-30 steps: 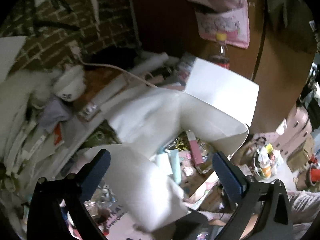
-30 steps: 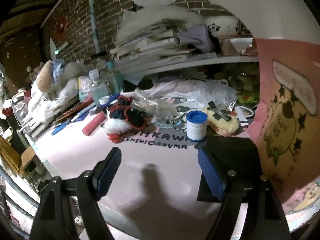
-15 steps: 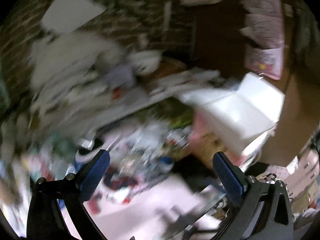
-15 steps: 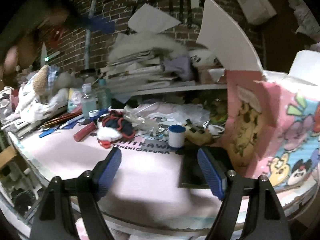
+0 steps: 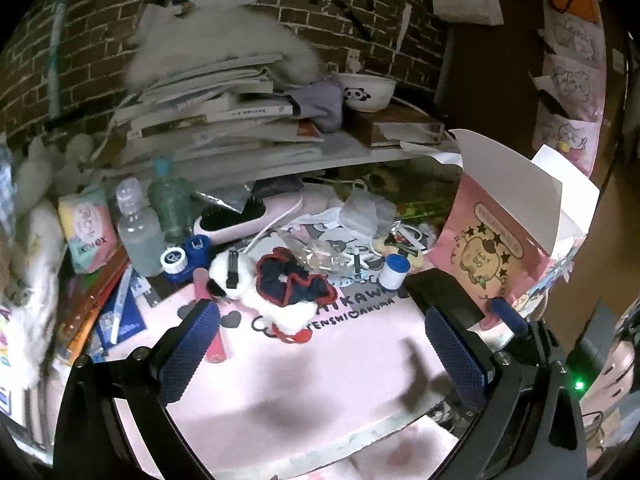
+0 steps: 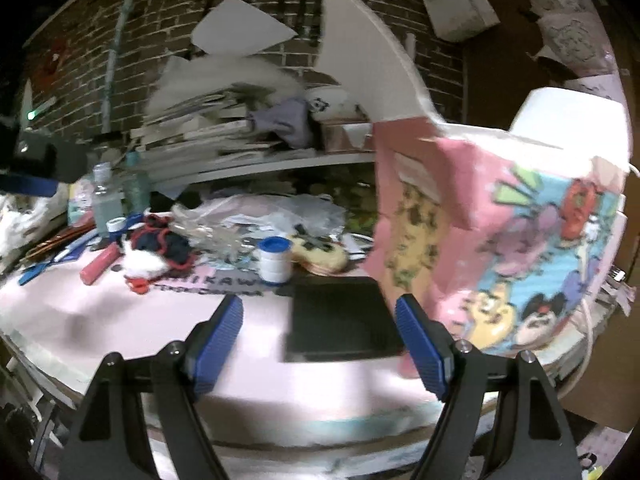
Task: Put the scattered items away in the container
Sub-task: 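Grasp the black flat pad with the right gripper while the left tool returns to the table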
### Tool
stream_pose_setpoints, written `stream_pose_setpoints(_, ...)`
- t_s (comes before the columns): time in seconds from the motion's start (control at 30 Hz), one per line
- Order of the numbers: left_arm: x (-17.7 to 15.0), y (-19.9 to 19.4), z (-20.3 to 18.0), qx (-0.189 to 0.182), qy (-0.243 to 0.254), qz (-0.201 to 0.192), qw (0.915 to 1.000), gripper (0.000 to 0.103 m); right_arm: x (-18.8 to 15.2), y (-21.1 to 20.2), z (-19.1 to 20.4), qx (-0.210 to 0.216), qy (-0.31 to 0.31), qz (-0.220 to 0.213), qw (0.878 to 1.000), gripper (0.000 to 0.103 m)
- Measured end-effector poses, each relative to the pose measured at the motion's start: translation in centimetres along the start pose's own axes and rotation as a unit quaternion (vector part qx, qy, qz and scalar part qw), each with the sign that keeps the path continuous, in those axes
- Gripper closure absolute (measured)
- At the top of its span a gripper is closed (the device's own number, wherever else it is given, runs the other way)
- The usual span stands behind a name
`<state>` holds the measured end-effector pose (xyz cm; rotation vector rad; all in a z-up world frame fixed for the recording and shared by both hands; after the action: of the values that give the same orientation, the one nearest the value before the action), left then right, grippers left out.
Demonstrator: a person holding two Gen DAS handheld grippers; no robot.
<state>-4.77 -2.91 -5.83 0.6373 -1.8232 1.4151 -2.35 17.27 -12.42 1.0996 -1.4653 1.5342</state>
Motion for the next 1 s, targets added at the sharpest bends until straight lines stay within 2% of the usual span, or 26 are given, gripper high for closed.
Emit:
stream_pose_setpoints(0.07, -0.1, 0.2, -0.2, 0.0, 0.003, 0.0, 1.0, 0.0, -0.1, -0.2, -0.4, 0.003, -0.003, 0.0, 1.0, 0.027)
stream_pose_setpoints(0.17, -0.2, 0.5, -0.7, -0.002, 0.01, 0.005, 0.9999, 0.0, -0.5, -0.2, -0.3, -0.013, -0.022, 0.002, 1.0, 0.027)
stream_pose_setpoints(0.4, -0.2, 1.0, -1.7, -0.006, 0.021, 0.008, 0.9997, 0.0, -0.8, 0.9, -0.6, -0.02, -0.016, 0.017, 1.0, 0.026)
stream_pose_setpoints(0.53, -0.2, 1.2, -2.0, -0.006, 0.024, 0.007, 0.9997, 0.0, -0.7, 1.4, -0.2, -0.011, -0.015, 0.029, 0.999, 0.015)
stream_pose_setpoints(0.67, -0.2, 1.4, -2.0, -0.002, 0.027, 0.01, 0.9996, 0.0, -1.2, 2.5, -0.2, 0.016, 0.007, 0.066, 0.998, 0.016)
stream_pose_setpoints(0.87, -0.3, 1.7, -1.6, 0.003, 0.023, 0.015, 0.9996, 0.0, -0.9, 3.3, -0.3, 0.03, 0.022, 0.061, 0.997, 0.016)
stream_pose_setpoints(1.0, -0.3, 1.8, -1.6, 0.004, 0.024, 0.015, 0.9996, 0.0, -0.4, 4.1, 0.2, 0.019, 0.004, 0.052, 0.998, 0.016)
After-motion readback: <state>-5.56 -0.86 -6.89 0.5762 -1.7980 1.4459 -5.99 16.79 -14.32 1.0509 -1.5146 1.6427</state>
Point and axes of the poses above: each gripper's, at about its wrist camera, not at the fingertips, and y roughly the way its jaws point, z to its left, x to its top, the point moved 2 cm from there along y, roughly the way its jaws point, and after that the axes turned 2 degrees about y, right-handed, at the moved point
